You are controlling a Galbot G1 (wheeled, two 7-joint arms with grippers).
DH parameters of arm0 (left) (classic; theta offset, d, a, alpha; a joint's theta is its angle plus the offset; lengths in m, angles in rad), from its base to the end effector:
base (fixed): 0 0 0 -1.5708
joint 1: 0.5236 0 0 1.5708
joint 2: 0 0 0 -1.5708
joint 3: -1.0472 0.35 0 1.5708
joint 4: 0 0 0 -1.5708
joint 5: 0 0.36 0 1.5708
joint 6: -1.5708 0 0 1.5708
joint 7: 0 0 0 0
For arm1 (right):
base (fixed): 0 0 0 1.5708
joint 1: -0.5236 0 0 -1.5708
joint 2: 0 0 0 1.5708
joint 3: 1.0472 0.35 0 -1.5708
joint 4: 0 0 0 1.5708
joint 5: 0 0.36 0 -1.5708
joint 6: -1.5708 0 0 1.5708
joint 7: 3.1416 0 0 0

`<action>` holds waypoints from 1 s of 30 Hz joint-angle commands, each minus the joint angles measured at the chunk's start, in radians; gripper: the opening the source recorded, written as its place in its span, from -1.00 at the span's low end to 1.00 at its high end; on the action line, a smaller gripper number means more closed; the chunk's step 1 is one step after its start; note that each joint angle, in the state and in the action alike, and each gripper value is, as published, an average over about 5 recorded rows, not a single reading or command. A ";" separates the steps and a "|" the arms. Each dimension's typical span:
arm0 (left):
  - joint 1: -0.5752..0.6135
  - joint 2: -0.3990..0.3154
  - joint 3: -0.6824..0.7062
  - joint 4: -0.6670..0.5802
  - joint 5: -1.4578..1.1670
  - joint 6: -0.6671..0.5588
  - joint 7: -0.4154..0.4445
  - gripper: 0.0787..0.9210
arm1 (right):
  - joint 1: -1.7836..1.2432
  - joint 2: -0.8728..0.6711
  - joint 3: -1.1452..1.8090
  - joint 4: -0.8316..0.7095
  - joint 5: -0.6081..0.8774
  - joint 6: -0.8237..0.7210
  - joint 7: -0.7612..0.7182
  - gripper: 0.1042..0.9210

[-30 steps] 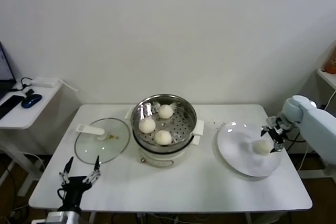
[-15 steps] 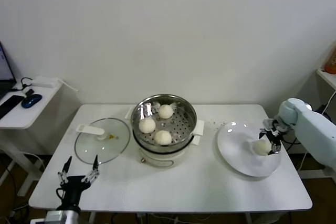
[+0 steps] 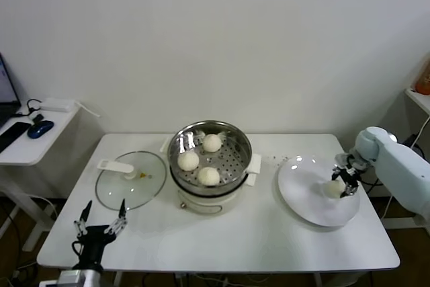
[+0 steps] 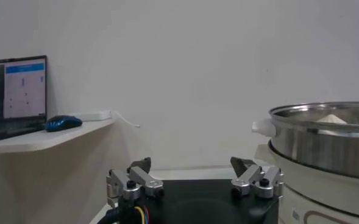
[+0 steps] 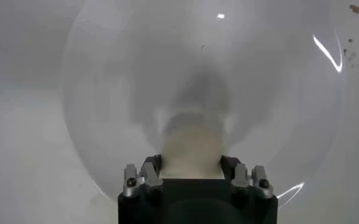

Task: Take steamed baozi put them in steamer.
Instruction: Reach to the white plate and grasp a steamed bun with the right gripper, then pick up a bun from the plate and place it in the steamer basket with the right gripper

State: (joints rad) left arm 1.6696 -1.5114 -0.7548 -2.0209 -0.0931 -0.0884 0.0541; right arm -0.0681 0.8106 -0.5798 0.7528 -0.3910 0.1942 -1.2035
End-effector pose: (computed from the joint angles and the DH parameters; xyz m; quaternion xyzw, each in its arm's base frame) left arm 0.1464 0.0856 -0.3372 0.0591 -0.9968 -0.0410 0.0352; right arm 0.5561 -0.2630 -0.2401 0.5110 -0.4795 0.5579 0.4446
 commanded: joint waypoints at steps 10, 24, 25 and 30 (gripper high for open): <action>0.003 -0.001 0.005 -0.003 -0.001 0.001 0.003 0.77 | 0.240 -0.091 -0.305 0.137 0.349 -0.098 -0.014 0.33; -0.004 0.003 0.036 -0.032 -0.001 -0.011 0.008 0.77 | 0.817 -0.004 -0.873 0.378 1.034 -0.381 0.053 0.34; -0.004 0.004 0.037 -0.035 0.000 -0.012 0.008 0.77 | 0.845 0.015 -0.899 0.387 1.067 -0.391 0.059 0.34; 0.003 0.003 0.045 -0.042 0.014 -0.028 0.011 0.77 | 0.932 0.127 -0.990 0.402 1.216 -0.425 0.079 0.34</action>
State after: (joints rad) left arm 1.6685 -1.5085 -0.7179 -2.0509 -0.0913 -0.1019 0.0617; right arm 0.5386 0.7953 -1.2393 1.0449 0.3649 -0.0875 -1.1665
